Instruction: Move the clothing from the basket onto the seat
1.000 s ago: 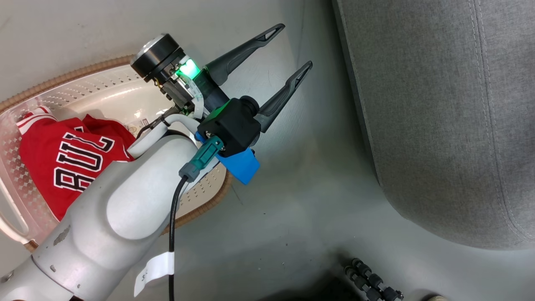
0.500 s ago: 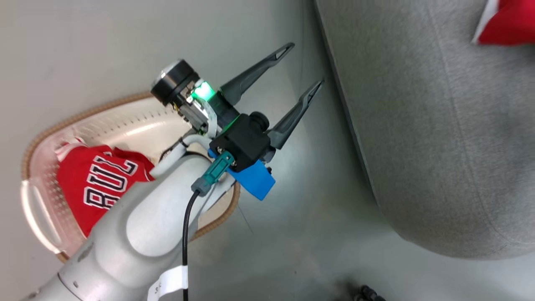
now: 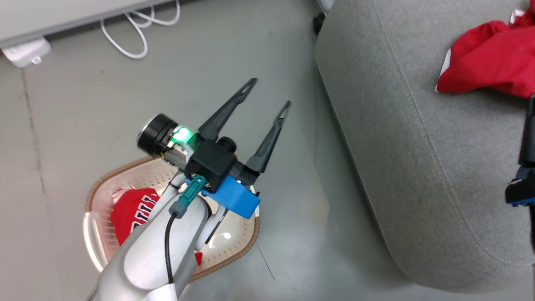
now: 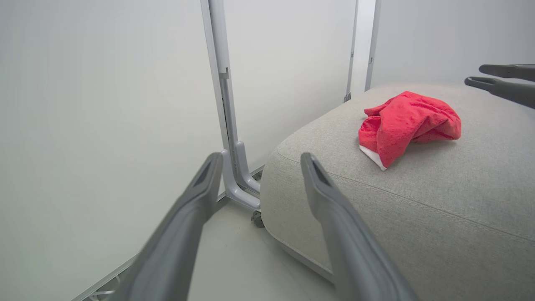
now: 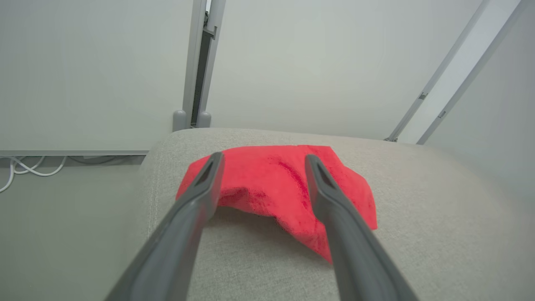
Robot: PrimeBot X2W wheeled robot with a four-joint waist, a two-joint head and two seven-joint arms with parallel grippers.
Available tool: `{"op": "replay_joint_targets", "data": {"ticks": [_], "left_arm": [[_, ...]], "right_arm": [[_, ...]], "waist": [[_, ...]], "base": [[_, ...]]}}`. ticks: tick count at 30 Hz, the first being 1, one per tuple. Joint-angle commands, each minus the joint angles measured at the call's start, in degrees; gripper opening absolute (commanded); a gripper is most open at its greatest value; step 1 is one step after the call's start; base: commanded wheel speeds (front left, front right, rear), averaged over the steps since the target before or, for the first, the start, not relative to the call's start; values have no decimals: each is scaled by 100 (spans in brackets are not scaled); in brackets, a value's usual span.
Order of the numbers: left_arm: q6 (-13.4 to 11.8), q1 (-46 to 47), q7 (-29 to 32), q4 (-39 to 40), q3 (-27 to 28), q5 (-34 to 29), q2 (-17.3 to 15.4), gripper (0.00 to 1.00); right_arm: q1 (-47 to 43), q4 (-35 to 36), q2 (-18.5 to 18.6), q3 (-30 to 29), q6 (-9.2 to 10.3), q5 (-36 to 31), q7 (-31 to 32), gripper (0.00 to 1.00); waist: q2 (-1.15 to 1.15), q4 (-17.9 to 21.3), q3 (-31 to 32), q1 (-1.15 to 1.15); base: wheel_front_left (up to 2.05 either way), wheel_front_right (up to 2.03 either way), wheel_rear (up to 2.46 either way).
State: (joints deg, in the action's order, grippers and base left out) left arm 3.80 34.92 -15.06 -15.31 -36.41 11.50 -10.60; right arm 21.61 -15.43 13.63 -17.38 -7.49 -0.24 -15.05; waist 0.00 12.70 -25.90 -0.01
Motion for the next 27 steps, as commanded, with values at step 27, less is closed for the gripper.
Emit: {"op": "replay_joint_targets", "data": {"ticks": [27], "left_arm": [[-71, -2031, -18, 259, 2848, -236, 406, 100]], "right_arm": [[-559, 517, -565, 1790, -1, 277, -20, 100]], "waist": [[0, -1465, 1841, 1]], "base": [[0, 0, 0]]}}
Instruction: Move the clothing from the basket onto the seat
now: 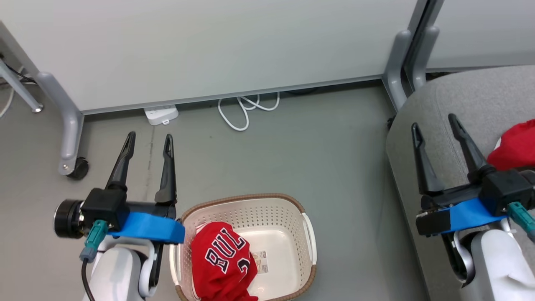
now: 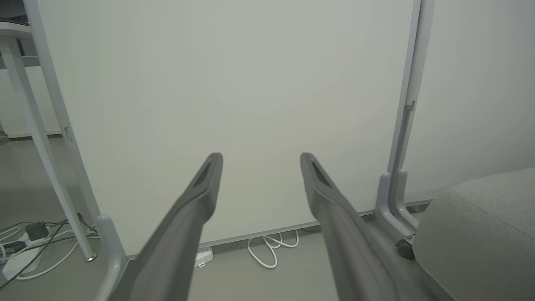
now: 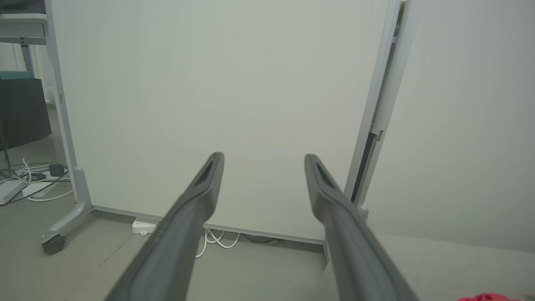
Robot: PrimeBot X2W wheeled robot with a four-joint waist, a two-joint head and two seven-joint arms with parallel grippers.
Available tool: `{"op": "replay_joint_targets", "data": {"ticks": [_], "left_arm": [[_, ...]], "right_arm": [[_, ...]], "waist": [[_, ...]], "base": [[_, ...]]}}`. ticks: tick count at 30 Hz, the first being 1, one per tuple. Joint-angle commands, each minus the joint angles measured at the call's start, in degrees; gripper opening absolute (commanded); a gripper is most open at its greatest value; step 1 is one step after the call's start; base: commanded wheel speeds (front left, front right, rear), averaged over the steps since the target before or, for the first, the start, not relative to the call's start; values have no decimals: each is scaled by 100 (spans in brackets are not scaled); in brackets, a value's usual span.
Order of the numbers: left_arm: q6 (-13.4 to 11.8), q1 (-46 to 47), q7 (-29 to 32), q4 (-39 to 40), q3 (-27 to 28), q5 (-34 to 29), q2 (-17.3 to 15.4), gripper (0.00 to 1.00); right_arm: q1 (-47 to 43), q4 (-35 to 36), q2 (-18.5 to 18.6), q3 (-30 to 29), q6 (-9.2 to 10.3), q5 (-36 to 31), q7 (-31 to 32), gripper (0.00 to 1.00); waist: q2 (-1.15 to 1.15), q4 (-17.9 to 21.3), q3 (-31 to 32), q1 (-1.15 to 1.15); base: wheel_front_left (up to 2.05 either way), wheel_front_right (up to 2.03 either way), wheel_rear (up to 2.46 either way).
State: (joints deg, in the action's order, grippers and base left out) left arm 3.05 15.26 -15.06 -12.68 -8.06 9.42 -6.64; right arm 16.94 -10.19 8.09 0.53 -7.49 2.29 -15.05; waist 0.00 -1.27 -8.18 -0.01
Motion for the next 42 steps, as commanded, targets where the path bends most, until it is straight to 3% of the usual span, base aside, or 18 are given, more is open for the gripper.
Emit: {"op": "replay_joint_targets", "data": {"ticks": [1, 17, 42], "left_arm": [[30, -135, -18, -27, 76, -46, 30, 100], [335, -773, -18, -359, 531, -184, 281, 100], [433, -952, -18, -576, 635, -268, 375, 100]], "right_arm": [[-136, -19, -34, 14, -1, 42, -20, 100], [-954, -336, -289, -23, -1, 177, -20, 100], [-1359, -513, -396, -192, -1, 203, -20, 100]], "waist": [[0, -93, 101, 1], [0, -297, 583, 1], [0, -369, 697, 1]], "base": [[0, 0, 0], [0, 0, 0], [0, 0, 0]]}}
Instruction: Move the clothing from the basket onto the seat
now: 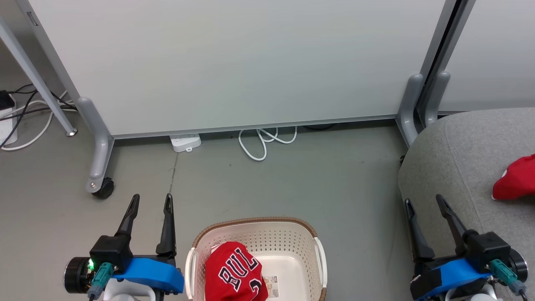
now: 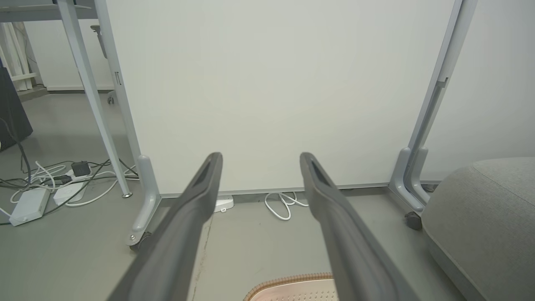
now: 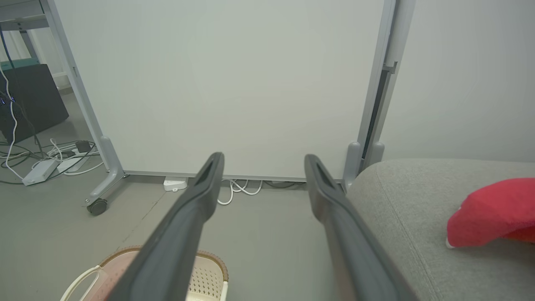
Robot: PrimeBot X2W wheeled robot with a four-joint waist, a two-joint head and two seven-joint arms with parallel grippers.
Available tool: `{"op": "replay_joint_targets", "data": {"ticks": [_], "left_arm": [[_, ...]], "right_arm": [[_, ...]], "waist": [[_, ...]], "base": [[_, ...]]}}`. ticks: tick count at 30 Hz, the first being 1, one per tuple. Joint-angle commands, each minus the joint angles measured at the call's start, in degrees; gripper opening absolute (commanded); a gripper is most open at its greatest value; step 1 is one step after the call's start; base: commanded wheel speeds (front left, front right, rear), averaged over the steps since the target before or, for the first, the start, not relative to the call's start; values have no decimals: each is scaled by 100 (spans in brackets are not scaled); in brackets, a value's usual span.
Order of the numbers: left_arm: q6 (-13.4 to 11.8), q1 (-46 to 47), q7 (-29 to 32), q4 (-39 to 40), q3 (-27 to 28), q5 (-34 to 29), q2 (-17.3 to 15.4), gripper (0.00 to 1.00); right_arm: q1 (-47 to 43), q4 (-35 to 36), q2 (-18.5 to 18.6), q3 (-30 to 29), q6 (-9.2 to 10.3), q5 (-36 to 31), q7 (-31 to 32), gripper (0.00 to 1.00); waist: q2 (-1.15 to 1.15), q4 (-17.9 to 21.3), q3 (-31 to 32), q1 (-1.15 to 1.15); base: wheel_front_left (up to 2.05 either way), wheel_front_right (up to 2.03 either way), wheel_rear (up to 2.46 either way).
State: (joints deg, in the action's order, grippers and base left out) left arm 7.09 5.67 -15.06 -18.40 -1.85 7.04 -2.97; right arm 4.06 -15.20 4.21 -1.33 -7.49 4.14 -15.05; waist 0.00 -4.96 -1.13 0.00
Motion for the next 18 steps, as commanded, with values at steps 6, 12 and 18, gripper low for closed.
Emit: {"op": "replay_joint_targets", "data": {"ticks": [6, 12, 18], "left_arm": [[40, 87, -18, -37, -54, -20, 12, 100], [55, 457, -18, -230, -419, -116, 0, 100], [36, 1035, -18, -594, -1128, -72, -272, 100]], "right_arm": [[-9, -12, -12, 12, -1, 6, -20, 100], [239, 25, 10, 65, -1, -8, -20, 100], [572, 100, 13, 161, -1, -49, -21, 100]], "waist": [[0, 12, -75, 0], [0, 101, -362, 0], [0, 322, -844, 0]], "base": [[0, 0, 0], [0, 0, 0], [0, 0, 0]]}}
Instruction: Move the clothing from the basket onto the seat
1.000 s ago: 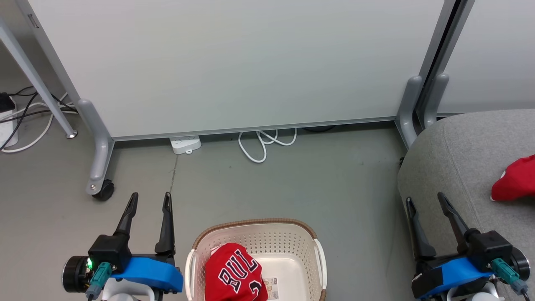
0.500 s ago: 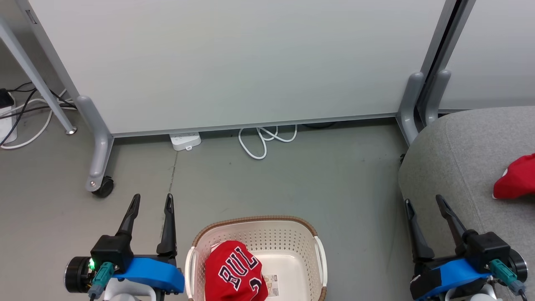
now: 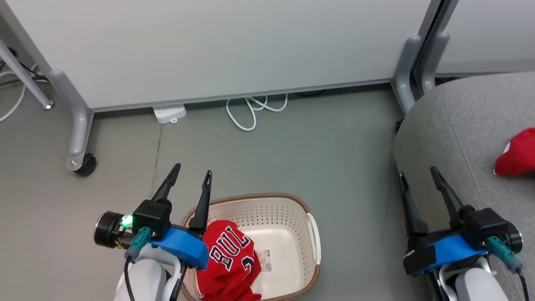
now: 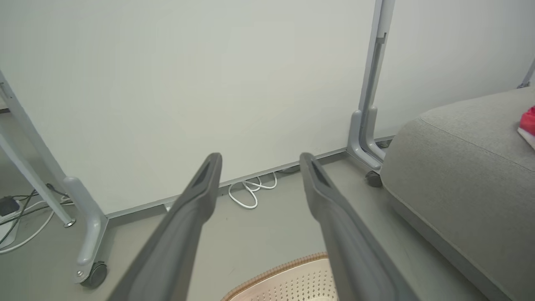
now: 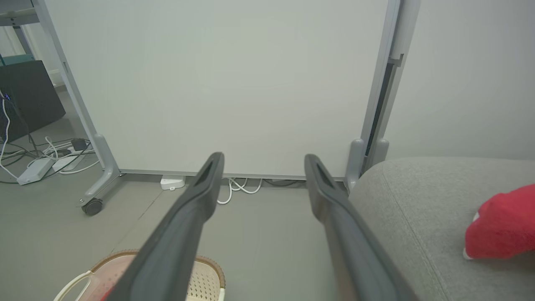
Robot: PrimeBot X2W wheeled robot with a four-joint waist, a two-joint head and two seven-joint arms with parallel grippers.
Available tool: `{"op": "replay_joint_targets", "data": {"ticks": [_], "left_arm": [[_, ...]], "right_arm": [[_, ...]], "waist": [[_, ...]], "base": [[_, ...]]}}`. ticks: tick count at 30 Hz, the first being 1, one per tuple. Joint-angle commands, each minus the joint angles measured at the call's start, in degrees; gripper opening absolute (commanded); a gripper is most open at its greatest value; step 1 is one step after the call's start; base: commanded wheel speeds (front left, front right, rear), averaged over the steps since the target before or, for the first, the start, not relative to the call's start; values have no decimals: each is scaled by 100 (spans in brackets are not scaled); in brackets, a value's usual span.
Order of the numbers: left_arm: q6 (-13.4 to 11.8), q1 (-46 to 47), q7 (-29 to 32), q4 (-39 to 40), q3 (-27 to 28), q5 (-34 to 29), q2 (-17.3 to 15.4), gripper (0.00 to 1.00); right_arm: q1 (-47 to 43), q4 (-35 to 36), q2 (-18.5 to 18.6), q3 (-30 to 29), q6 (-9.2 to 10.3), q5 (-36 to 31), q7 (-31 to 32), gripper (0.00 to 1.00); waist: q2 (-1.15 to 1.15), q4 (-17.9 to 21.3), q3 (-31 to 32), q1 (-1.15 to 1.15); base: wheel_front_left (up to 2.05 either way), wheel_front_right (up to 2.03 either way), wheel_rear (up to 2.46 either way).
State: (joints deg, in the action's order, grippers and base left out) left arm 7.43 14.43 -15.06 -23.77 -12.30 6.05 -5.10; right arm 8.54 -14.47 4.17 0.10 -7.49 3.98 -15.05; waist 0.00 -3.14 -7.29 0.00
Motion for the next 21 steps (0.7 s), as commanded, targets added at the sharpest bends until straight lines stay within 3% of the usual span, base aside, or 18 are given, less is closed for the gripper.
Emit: {"op": "replay_joint_targets", "data": {"ticks": [1, 13, 21], "left_arm": [[2, 159, -18, -56, -83, 27, -59, 100], [3, 1309, -17, -1220, -1589, 158, -697, 100], [4, 1984, -17, -2158, -2577, 278, -943, 100]], "right_arm": [[124, 27, 18, 17, -1, -34, -21, 100], [923, 206, -22, 200, -1, -80, -20, 100], [1306, 345, -63, 234, -1, -123, -20, 100]], "waist": [[0, 140, -228, 0], [0, 695, -1375, 0], [0, 942, -2124, 0]], "base": [[0, 0, 0], [0, 0, 0], [0, 0, 0]]}}
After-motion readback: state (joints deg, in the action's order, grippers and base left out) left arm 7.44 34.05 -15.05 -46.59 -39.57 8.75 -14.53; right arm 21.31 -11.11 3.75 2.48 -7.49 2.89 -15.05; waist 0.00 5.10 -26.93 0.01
